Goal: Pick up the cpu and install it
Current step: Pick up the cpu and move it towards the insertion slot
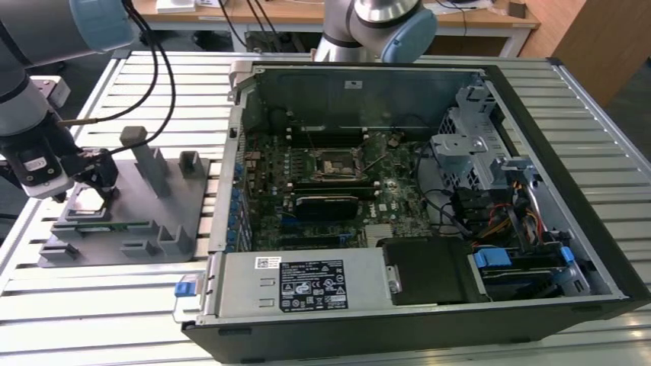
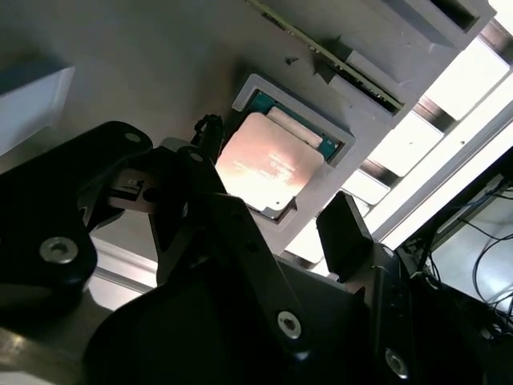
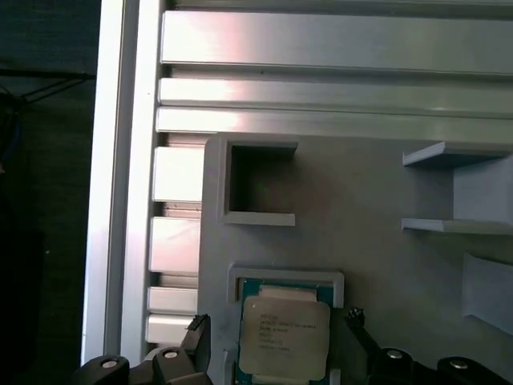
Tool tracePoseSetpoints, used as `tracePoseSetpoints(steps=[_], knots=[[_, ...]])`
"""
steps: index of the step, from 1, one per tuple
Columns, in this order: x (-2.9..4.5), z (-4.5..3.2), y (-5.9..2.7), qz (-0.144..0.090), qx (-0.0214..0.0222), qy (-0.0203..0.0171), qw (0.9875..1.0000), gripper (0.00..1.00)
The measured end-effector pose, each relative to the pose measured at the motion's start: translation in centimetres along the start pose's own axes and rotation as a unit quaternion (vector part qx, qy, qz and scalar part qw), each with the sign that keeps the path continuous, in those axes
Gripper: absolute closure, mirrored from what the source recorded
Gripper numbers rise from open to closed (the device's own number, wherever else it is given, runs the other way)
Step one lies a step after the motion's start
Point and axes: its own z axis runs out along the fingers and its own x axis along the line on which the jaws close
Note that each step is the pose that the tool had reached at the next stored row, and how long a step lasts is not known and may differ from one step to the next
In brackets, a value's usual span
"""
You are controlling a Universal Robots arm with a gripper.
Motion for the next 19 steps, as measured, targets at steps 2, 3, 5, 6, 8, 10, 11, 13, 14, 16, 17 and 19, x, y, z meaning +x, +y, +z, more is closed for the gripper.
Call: tracePoseSetpoints(steps=[2, 3, 5, 6, 8, 10, 11, 13, 14, 16, 17, 19], knots=[[-0.01, 0.03, 0.01, 0.001, 0.0012, 0.0, 1.0, 0.26], [-0.01, 0.05, 0.05, 0.002, 0.0012, 0.0, 1.0, 0.26], [-0.01, 0.1, 0.09, 0.01, 0.0011, -0.0001, 0.9999, 0.26], [-0.01, 0.12, 0.11, 0.014, 0.0013, -0.0002, 0.9999, 0.26], [-0.01, 0.19, 0.11, 0.019, 0.0016, -0.0004, 0.9998, 0.26], [-0.02, 0.25, 0.11, 0.021, 0.0021, -0.0004, 0.9998, 0.26], [-0.01, 0.27, 0.11, 0.022, 0.0023, -0.0004, 0.9998, 0.26], [-0.01, 0.27, 0.11, 0.022, 0.0024, -0.0004, 0.9998, 0.28], [-0.01, 0.28, 0.11, 0.022, 0.0025, -0.0006, 0.9998, 0.35], [-0.01, 0.29, 0.12, 0.022, 0.0034, -0.0033, 0.9998, 0.35], [-0.01, 0.3, 0.13, 0.022, 0.0052, -0.0053, 0.9997, 0.35], [0.02, 0.29, 0.12, 0.022, 0.0089, -0.0091, 0.9997, 0.35]])
